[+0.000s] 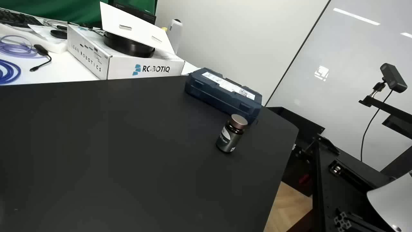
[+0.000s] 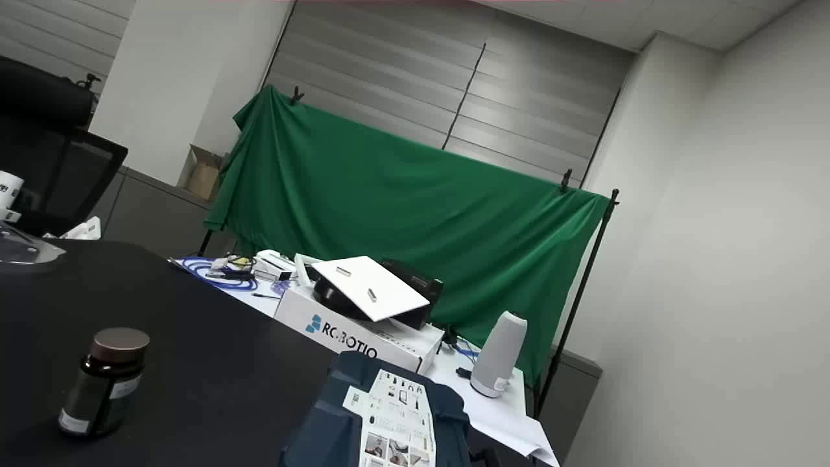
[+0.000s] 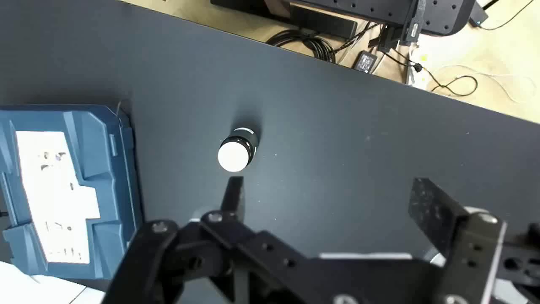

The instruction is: Move the bottle to the left.

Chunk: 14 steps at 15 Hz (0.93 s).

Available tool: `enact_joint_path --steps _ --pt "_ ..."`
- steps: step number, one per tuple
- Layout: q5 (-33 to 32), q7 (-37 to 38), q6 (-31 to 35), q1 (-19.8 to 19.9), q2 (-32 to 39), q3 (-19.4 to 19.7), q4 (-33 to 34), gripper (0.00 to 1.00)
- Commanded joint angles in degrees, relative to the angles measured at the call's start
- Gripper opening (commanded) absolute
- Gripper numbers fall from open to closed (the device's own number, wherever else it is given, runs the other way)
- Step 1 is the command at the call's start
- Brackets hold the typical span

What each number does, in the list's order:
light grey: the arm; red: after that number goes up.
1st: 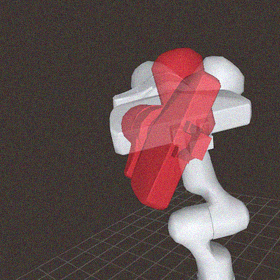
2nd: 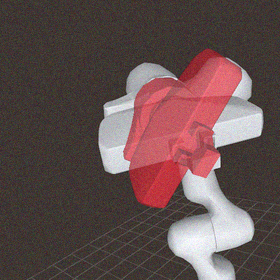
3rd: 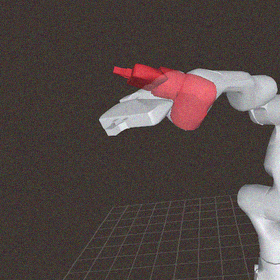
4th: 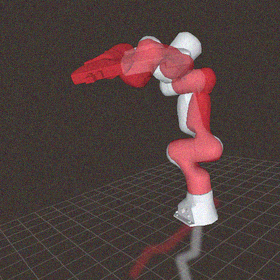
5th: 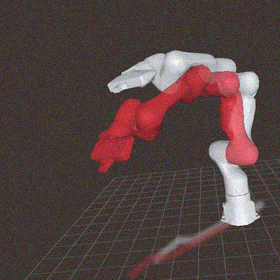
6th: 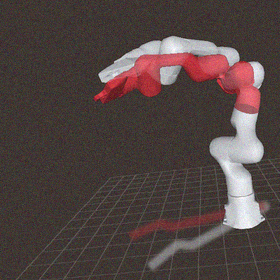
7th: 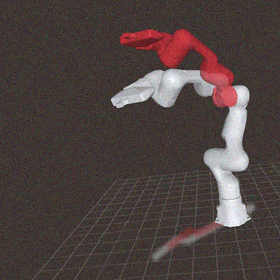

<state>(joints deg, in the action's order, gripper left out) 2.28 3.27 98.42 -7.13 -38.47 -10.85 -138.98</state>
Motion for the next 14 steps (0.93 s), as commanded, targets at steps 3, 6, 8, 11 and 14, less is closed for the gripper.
enact_joint_path --steps 3,6,8,11,14 --pt "-0.3 0.3 0.0 -0.6 0.0 0.5 0.2 1.00" --pt "-0.3 0.3 0.0 -0.6 0.0 0.5 0.2 1.00" --pt "-0.3 0.3 0.0 -0.6 0.0 0.5 0.2 1.00" --pt "-1.5 -2.6 5.4 -0.5 0.0 1.5 -1.3 1.00" --pt "-2.5 -4.0 14.0 0.8 2.1 3.5 -3.9 1.00"
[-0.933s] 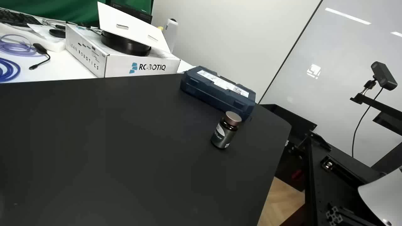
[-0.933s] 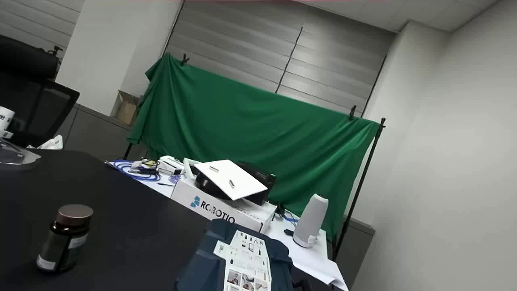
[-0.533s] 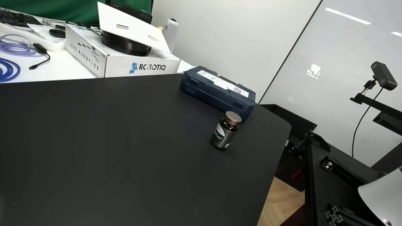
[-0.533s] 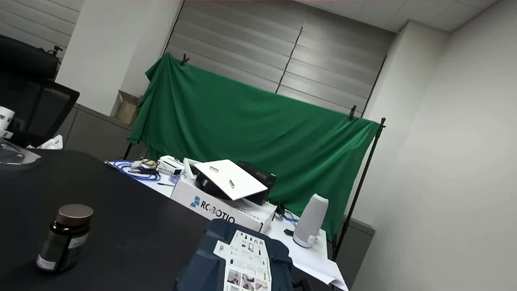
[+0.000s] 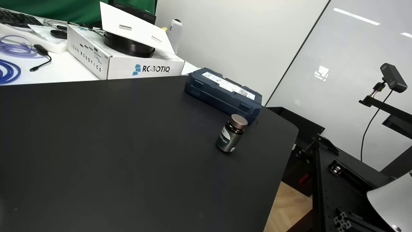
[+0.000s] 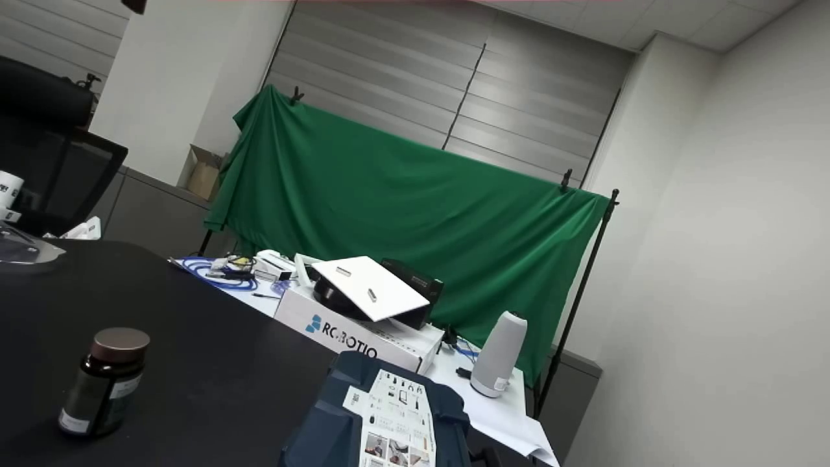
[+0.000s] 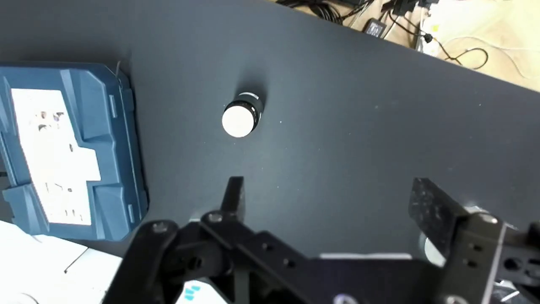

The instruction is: Move the bottle to the left.

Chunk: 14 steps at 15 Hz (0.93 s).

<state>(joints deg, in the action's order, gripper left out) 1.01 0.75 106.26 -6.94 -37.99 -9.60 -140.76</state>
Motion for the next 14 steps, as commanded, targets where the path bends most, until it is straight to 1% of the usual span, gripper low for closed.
enact_joint_path --steps 1,4,7,11,14 --pt "-1.1 -2.1 8.7 0.9 2.8 3.1 -2.9 1.00" --pt "-0.2 -4.7 16.4 1.9 6.9 6.1 -5.8 1.00" --pt "-0.1 -6.2 24.2 3.0 11.6 8.3 -8.7 1.00" --pt "-0.4 -3.7 32.4 5.2 19.4 9.0 -10.3 1.00" --pt "0.2 -3.3 37.2 5.9 25.6 9.3 -10.1 1.00"
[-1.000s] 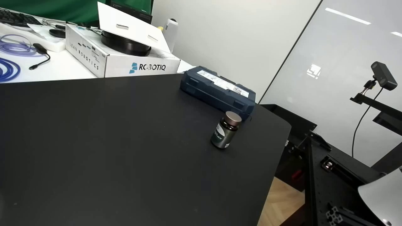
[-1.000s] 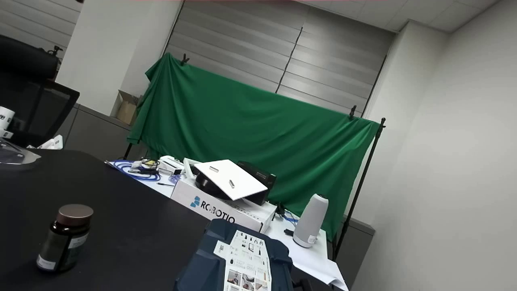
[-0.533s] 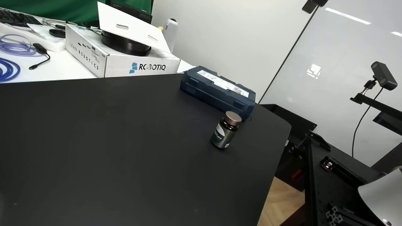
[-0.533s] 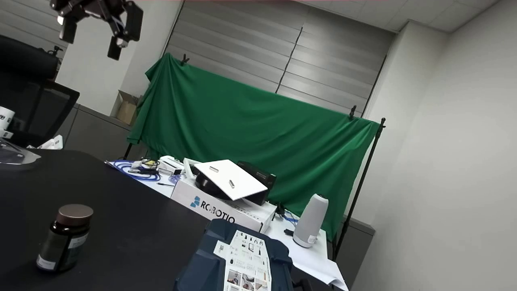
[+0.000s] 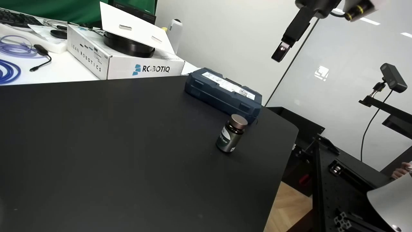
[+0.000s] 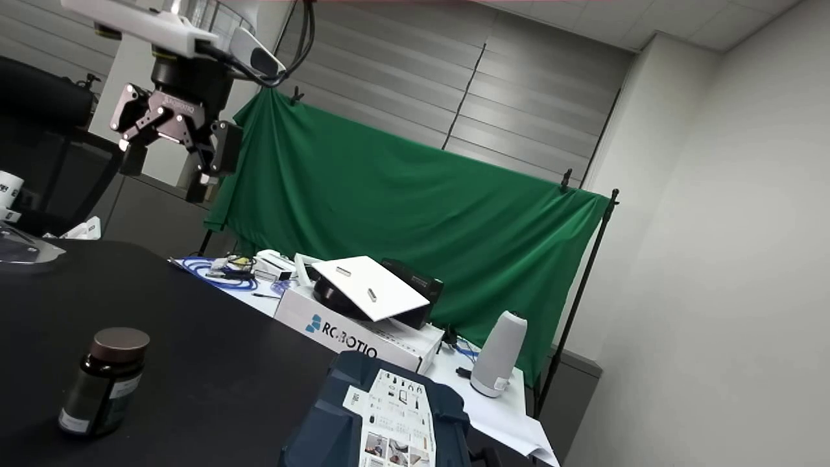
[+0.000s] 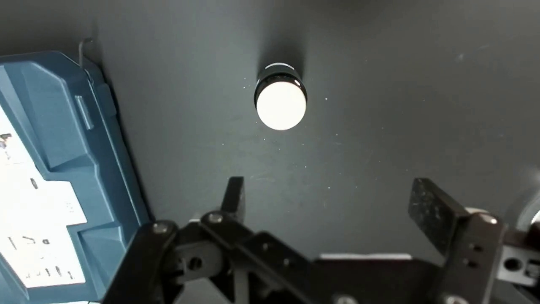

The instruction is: Move the bottle to the left.

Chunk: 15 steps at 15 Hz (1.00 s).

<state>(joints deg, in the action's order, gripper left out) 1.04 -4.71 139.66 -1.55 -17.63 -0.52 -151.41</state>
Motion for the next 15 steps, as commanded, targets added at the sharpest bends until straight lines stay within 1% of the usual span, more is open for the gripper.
enact_joint_path --steps 1,4,8,15 --pt "0.4 2.3 5.2 0.7 7.3 0.3 0.8 1.00" --pt "1.0 2.2 9.3 0.8 13.7 0.5 2.0 1.00" --pt "1.2 2.7 12.8 0.8 20.5 0.2 3.7 1.00" --pt "1.9 3.1 15.6 0.6 29.9 -0.4 8.0 1.00"
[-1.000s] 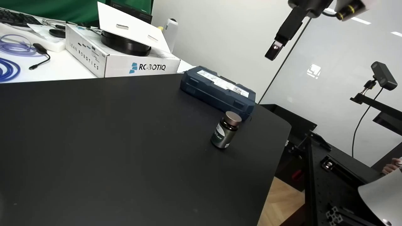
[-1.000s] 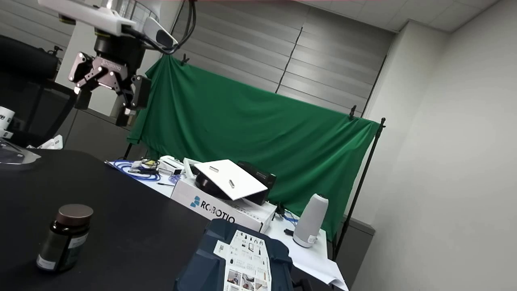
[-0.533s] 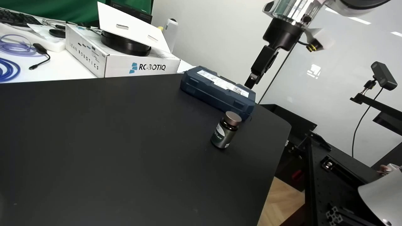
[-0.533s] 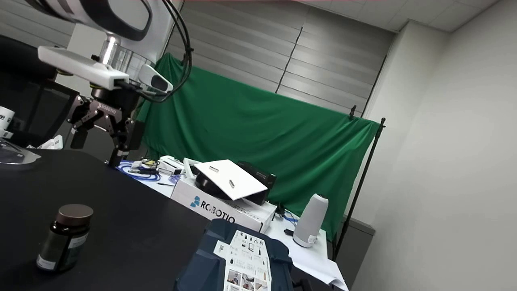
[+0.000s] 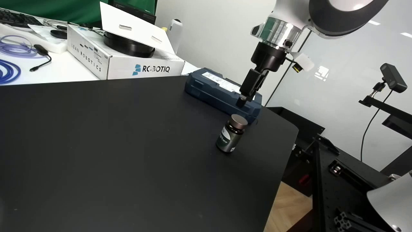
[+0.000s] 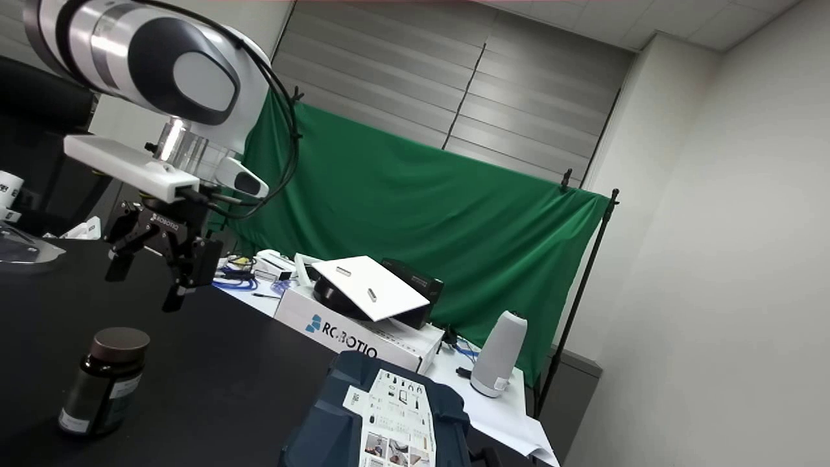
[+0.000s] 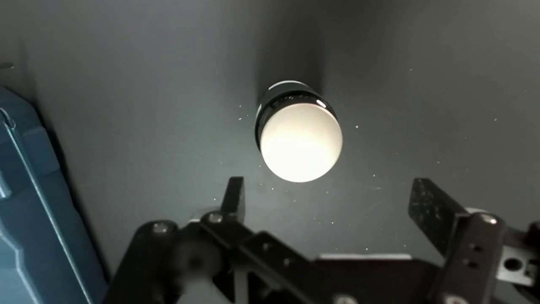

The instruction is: Move the bottle to the left.

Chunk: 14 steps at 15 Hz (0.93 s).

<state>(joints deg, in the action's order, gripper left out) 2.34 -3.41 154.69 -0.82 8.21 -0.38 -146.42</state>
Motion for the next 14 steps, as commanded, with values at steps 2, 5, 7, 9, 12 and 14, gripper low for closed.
enact_joint_path --steps 2,5,7,9,12,14 --pt "0.2 1.9 0.7 0.0 5.9 -0.5 4.0 1.00" --pt "0.3 1.8 0.8 0.1 8.1 -0.5 5.1 1.00" --pt "0.5 1.7 0.1 0.2 9.0 -0.6 5.6 1.00" --pt "0.2 2.1 -0.3 0.0 9.7 -0.4 5.9 1.00" --pt "0.2 2.3 -0.5 0.1 10.3 -0.4 5.8 1.00" --pt "0.2 2.4 -0.4 0.1 10.3 -0.3 5.4 1.00"
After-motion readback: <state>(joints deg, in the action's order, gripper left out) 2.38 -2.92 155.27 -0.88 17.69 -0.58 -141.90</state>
